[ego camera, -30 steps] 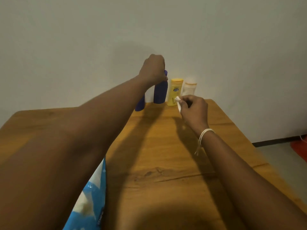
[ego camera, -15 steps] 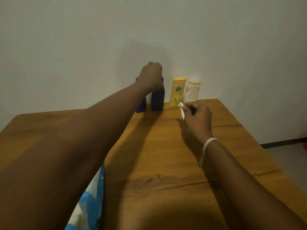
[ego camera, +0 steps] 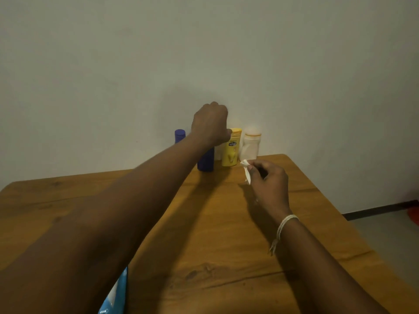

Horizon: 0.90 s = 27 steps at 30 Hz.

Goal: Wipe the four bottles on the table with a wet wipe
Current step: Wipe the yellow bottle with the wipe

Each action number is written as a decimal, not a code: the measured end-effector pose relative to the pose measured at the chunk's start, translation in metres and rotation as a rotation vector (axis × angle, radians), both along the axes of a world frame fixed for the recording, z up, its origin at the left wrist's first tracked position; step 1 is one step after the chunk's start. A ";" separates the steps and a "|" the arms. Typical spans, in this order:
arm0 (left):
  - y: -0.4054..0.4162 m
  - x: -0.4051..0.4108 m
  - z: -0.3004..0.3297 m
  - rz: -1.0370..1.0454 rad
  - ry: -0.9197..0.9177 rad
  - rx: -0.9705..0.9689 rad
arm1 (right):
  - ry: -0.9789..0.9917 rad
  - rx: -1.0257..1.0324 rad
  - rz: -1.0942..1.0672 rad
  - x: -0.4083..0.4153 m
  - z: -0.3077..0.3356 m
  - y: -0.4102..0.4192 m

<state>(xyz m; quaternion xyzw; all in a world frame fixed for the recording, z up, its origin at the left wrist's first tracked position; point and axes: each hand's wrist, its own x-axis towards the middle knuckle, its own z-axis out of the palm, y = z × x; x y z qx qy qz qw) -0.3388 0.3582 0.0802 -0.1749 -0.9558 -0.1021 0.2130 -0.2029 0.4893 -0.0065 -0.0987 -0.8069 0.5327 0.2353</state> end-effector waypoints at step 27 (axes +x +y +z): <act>-0.025 0.229 0.006 -0.287 -0.306 0.814 | 0.190 0.131 0.110 0.135 0.096 0.004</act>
